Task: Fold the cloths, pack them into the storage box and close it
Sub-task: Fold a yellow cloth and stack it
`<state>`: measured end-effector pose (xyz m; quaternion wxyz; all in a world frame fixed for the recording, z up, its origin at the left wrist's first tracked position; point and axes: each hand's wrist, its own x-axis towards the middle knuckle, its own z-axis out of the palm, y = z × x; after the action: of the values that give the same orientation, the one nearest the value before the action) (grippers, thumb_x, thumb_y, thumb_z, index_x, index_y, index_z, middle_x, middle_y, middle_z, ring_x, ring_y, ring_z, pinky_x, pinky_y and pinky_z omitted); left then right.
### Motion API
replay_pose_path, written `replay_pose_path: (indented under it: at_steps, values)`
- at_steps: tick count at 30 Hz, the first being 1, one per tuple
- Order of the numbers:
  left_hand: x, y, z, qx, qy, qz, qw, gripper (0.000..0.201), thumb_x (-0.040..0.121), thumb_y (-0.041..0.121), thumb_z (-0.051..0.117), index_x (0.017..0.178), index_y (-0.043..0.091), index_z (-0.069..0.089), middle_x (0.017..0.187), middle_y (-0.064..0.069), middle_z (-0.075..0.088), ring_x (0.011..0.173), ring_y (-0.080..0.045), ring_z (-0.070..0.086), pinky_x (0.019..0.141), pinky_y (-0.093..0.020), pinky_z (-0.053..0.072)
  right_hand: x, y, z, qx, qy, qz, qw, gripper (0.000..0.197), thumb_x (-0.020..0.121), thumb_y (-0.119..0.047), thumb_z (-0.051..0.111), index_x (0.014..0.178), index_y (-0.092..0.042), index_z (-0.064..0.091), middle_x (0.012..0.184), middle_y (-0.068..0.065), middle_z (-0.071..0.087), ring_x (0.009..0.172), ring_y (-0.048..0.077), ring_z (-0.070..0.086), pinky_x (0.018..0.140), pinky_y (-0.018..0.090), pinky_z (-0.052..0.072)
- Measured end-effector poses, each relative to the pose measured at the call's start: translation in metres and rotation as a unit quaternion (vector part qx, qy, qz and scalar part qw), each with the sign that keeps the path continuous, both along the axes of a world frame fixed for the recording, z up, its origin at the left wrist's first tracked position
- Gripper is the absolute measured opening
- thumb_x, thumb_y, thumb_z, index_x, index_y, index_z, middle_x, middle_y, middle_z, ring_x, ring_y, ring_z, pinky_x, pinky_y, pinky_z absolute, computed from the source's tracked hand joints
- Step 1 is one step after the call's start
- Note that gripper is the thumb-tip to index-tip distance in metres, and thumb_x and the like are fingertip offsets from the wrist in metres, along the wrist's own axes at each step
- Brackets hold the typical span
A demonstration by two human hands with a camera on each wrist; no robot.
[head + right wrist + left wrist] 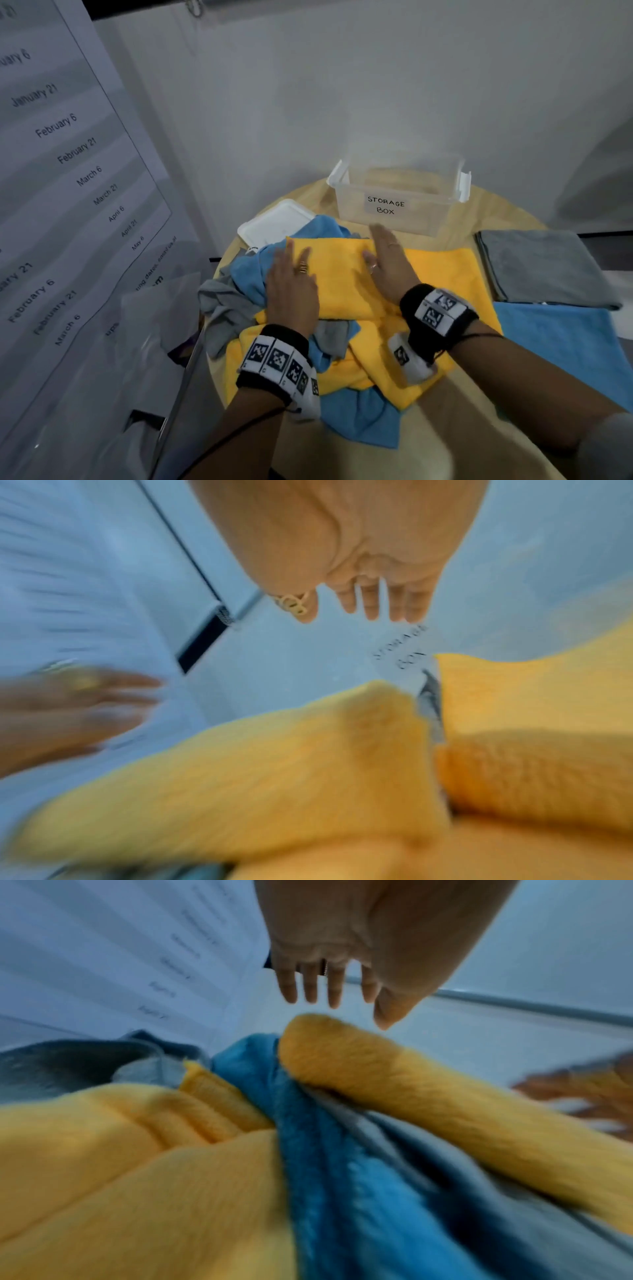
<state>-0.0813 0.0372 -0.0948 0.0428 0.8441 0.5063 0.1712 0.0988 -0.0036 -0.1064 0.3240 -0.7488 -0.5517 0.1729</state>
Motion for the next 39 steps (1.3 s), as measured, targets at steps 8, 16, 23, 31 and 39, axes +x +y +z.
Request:
replay_pose_path:
  at_steps: [8,16,23,31,39]
  values:
    - [-0.021,-0.025,-0.044,-0.104,0.127,0.029,0.986,0.054,0.102,0.034,0.023,0.151,0.021,0.003,0.159,-0.005,-0.009,0.147,-0.024,-0.004,0.116,-0.044,0.013,-0.025,-0.053,-0.061,-0.138,0.053,0.052,0.988,0.082,0.09,-0.066,0.011,0.15,-0.011,0.001,0.157,0.005,-0.009,0.146,0.024,-0.008,0.118,0.039,0.008]
    - [-0.023,0.011,-0.006,-0.303,-0.183,0.176,0.919,0.052,0.089,0.043,0.059,0.118,0.001,0.05,0.108,-0.015,0.059,0.109,-0.035,0.055,0.084,-0.038,0.044,-0.011,-0.014,-0.013,-0.209,0.292,-0.126,0.925,0.058,0.091,-0.039,0.057,0.132,-0.004,0.036,0.114,0.018,0.051,0.092,0.029,0.055,0.075,0.037,0.044]
    - [-0.029,0.031,0.018,-0.335,-0.061,0.177,0.923,0.074,0.073,0.052,0.073,0.113,-0.006,0.053,0.11,-0.02,0.06,0.104,-0.035,0.057,0.08,-0.039,0.045,-0.004,-0.011,0.006,-0.244,0.27,-0.102,0.926,0.036,0.087,-0.04,0.062,0.079,-0.01,0.044,0.076,0.006,0.045,0.067,0.021,0.047,0.057,0.026,0.035]
    - [0.025,0.019,0.105,-0.269,-0.217,-0.035,0.938,0.054,0.09,0.014,0.06,0.138,0.019,0.037,0.138,-0.011,0.04,0.114,-0.029,0.05,0.079,-0.03,0.042,0.057,-0.021,0.08,-0.011,0.316,-0.108,0.943,0.047,0.088,-0.013,0.063,0.129,-0.014,0.039,0.106,0.008,0.044,0.09,0.02,0.052,0.085,0.041,0.047]
    - [0.117,-0.009,0.084,-0.269,-0.335,-0.17,0.887,0.037,0.098,0.008,0.044,0.134,0.013,0.048,0.141,-0.004,0.043,0.13,-0.016,0.038,0.094,-0.011,0.029,0.141,-0.059,0.08,0.059,0.274,-0.099,0.955,0.041,0.096,-0.01,0.048,0.131,-0.032,0.05,0.143,0.004,0.037,0.125,0.024,0.041,0.106,0.036,0.037]
